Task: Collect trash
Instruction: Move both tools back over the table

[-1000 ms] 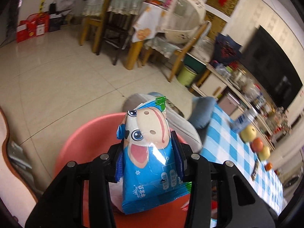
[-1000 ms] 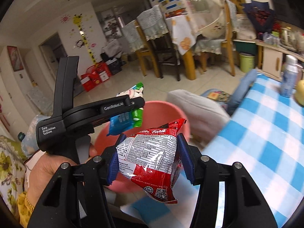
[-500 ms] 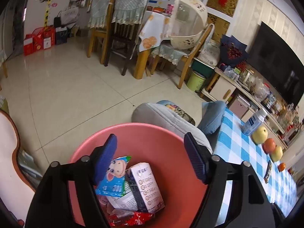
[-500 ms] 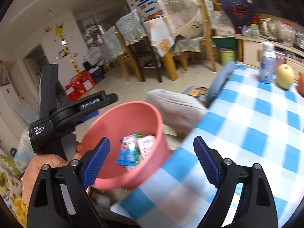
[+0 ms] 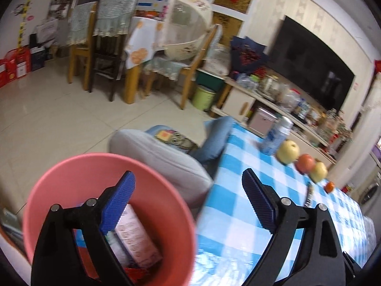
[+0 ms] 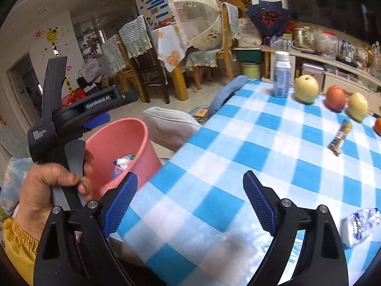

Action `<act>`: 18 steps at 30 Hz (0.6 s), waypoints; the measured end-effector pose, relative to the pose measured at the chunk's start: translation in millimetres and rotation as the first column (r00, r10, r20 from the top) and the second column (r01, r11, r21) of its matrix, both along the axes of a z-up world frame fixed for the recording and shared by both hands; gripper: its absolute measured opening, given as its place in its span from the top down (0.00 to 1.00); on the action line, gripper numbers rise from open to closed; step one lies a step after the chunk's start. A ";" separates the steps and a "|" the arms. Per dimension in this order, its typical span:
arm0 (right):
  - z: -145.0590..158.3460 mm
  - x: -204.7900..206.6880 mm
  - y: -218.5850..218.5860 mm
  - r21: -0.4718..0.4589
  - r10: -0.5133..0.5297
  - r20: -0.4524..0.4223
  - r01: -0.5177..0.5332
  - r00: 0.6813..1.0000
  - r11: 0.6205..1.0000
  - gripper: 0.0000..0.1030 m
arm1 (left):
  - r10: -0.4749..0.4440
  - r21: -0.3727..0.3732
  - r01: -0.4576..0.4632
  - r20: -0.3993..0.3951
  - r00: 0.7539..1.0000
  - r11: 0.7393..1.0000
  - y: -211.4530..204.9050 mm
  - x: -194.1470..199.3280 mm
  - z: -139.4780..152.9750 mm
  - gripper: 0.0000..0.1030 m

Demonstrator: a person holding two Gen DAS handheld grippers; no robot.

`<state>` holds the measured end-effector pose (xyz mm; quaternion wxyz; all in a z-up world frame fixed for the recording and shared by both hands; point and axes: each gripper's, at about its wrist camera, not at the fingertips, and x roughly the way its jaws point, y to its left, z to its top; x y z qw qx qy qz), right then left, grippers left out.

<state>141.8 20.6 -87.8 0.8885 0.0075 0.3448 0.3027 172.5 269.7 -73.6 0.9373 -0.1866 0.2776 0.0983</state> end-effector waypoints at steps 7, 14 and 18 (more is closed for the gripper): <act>-2.1 -4.8 -29.2 -0.006 -0.045 0.028 0.045 0.999 0.999 0.11 | -0.106 0.033 0.106 0.003 0.994 0.994 -41.6 13.2 -4.1 0.11; -3.1 -7.3 -54.7 -0.003 -0.073 0.047 0.073 0.996 0.997 0.09 | -0.198 0.082 0.199 -0.021 0.980 0.977 -82.6 25.7 -6.4 0.11; -0.4 -6.3 -79.1 0.013 -0.119 0.064 0.118 0.991 0.993 0.09 | -0.242 0.120 0.245 -0.041 0.969 0.962 -105.6 32.2 -9.7 0.11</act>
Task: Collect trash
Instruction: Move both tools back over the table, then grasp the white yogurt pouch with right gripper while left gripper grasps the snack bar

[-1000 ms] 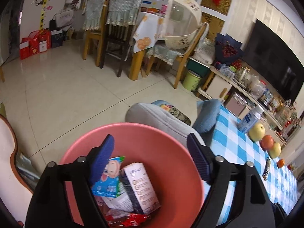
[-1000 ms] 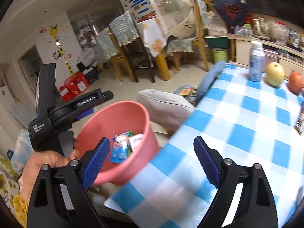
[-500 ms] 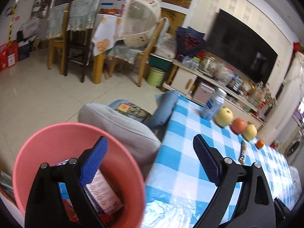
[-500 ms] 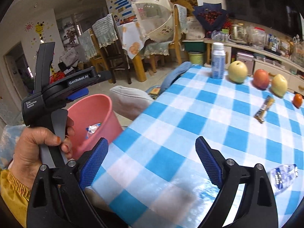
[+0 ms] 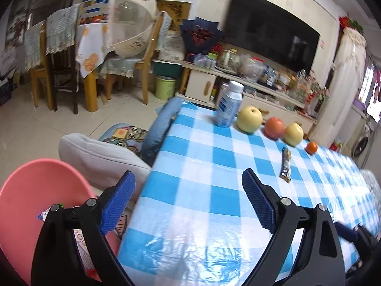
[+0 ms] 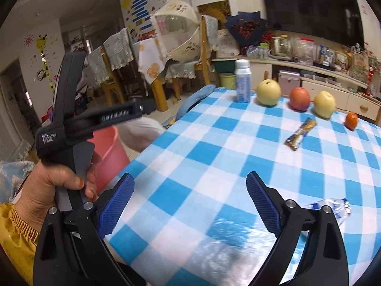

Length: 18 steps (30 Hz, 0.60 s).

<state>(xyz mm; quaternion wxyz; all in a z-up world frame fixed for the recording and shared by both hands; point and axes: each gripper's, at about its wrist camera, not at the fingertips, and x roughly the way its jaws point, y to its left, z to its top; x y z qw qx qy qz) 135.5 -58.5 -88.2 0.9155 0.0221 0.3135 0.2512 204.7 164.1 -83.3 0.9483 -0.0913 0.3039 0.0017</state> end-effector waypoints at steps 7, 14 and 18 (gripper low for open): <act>0.4 7.6 -47.7 0.029 -0.088 -0.023 0.088 0.996 0.996 0.08 | -0.083 0.062 0.084 -0.011 0.996 0.995 -42.2 10.2 -5.6 0.11; -5.9 11.0 -98.8 0.080 -0.152 -0.083 0.159 0.985 0.984 0.08 | -0.177 0.157 0.182 -0.046 0.983 0.971 -91.9 19.4 -15.2 0.11; -15.9 9.8 -123.9 0.070 -0.187 -0.131 0.197 0.974 0.978 0.08 | -0.206 0.198 0.215 -0.062 0.977 0.956 -115.5 23.0 -19.8 0.11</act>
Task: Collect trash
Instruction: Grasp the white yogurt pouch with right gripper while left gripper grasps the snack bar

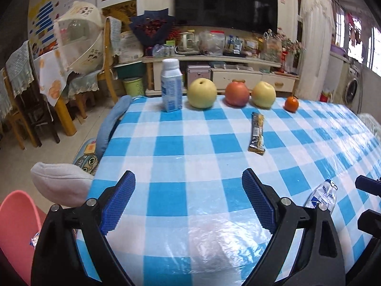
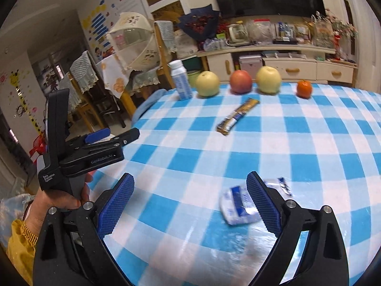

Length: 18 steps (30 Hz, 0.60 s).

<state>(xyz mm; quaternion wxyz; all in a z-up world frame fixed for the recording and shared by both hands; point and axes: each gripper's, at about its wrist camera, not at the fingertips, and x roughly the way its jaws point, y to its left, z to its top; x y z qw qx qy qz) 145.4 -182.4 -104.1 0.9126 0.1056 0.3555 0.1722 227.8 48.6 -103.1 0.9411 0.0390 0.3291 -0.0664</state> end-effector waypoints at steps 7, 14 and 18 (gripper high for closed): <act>-43.1 -1.7 -35.1 0.093 -0.039 -0.198 0.059 0.979 0.994 0.12 | -0.031 0.060 0.032 -0.025 0.999 0.998 -31.6 11.2 -11.0 0.11; -60.1 14.1 -42.4 0.127 -0.055 -0.227 0.086 0.972 0.988 0.25 | -0.081 0.120 0.085 -0.038 0.996 0.989 -58.0 18.3 -18.2 0.11; -66.6 31.3 -37.3 0.109 -0.054 -0.232 0.081 0.971 0.991 0.25 | -0.101 0.158 0.108 -0.049 0.994 0.981 -65.5 19.8 -21.9 0.11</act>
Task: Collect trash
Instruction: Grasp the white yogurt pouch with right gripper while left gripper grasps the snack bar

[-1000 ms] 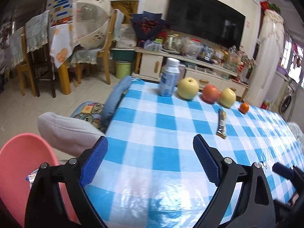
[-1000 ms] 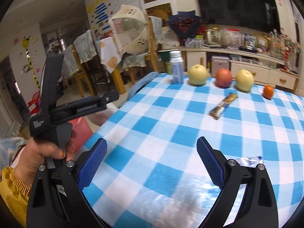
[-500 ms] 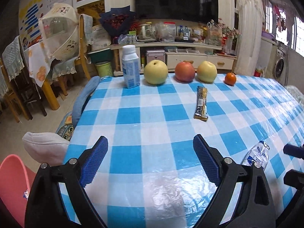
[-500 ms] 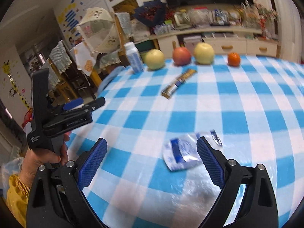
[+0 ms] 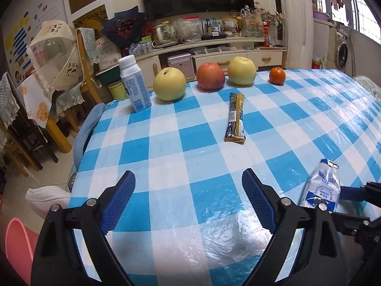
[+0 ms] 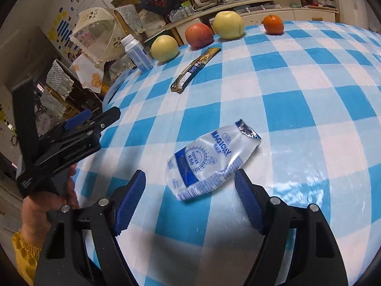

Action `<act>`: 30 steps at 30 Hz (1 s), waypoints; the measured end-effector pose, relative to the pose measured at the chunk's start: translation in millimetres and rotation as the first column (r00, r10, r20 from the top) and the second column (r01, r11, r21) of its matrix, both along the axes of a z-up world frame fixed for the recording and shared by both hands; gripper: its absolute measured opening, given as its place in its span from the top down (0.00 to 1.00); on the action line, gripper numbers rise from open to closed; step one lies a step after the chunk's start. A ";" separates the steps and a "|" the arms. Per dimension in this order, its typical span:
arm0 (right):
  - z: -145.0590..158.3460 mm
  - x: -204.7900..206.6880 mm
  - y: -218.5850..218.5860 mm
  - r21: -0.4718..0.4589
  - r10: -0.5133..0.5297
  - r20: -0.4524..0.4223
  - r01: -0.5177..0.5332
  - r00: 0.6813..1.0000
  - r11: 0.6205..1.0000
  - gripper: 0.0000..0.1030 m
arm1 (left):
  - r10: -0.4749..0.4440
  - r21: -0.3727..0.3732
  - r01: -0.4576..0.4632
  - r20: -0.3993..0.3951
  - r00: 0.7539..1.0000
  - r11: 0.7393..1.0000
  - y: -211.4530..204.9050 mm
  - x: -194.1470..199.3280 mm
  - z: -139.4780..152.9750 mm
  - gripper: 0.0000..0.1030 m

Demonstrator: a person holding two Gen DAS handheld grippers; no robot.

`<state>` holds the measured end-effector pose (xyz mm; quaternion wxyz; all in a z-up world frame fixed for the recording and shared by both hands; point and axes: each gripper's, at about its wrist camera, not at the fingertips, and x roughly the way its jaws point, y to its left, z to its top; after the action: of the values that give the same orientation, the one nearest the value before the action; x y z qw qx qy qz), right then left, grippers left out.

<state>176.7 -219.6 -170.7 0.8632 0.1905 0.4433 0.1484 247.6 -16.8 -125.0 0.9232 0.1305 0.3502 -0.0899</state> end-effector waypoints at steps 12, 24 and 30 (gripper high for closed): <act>-4.2 43.5 45.1 -0.282 0.094 0.070 -0.070 0.993 0.957 0.25 | 0.015 -0.049 -0.017 -0.031 0.999 0.999 9.7 10.3 -0.5 0.11; -1.5 48.2 37.0 -0.335 0.175 0.079 -0.139 0.981 0.932 0.44 | 0.017 -0.099 -0.028 -0.106 0.994 0.995 3.0 22.8 -13.4 0.11; 10.8 55.2 13.4 -0.328 0.169 0.108 -0.125 0.980 0.936 0.75 | 0.003 -0.050 -0.009 -0.122 0.993 0.999 -12.9 27.0 -24.9 0.11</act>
<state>231.9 -206.3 -159.9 0.8969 0.0040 0.4154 0.1514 274.6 -29.7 -150.0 0.9034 0.1005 0.4037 -0.1037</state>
